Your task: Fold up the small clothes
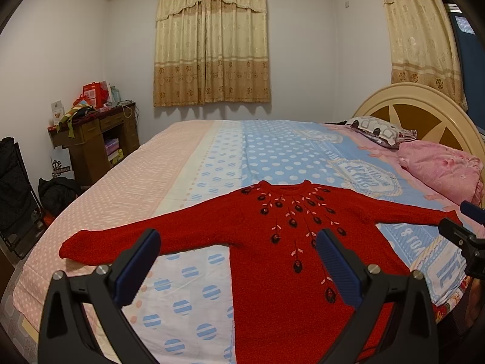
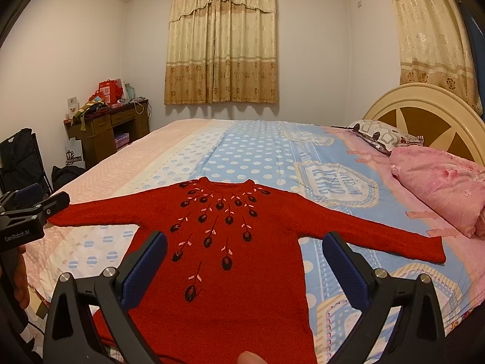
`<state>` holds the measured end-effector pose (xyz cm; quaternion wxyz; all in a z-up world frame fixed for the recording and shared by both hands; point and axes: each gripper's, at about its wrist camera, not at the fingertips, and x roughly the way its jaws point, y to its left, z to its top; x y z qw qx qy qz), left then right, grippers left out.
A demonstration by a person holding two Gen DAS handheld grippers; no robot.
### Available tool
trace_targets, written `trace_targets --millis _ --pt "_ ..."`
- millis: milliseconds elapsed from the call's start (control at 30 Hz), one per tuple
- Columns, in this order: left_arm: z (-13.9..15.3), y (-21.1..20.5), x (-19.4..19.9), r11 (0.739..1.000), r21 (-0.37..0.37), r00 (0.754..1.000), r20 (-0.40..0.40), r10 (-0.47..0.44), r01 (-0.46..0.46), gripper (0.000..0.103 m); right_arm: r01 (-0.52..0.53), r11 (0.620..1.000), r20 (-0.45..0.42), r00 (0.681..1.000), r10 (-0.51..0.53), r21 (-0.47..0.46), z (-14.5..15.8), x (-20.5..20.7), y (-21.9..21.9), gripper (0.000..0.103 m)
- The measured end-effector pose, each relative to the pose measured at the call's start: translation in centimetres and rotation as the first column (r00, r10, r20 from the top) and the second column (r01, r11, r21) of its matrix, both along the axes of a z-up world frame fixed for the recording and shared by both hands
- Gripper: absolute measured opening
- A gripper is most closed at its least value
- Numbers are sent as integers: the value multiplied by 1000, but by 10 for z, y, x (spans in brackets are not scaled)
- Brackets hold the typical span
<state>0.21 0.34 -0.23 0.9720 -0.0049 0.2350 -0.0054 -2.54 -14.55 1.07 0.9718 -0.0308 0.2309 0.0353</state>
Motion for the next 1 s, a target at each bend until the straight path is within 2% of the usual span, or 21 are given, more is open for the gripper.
trace_targets --millis 1000 --pt "0 1 0 1000 -3 1000 1 0 0 103 -7 1000 -12 1000 7 -4 -6 0 3 102"
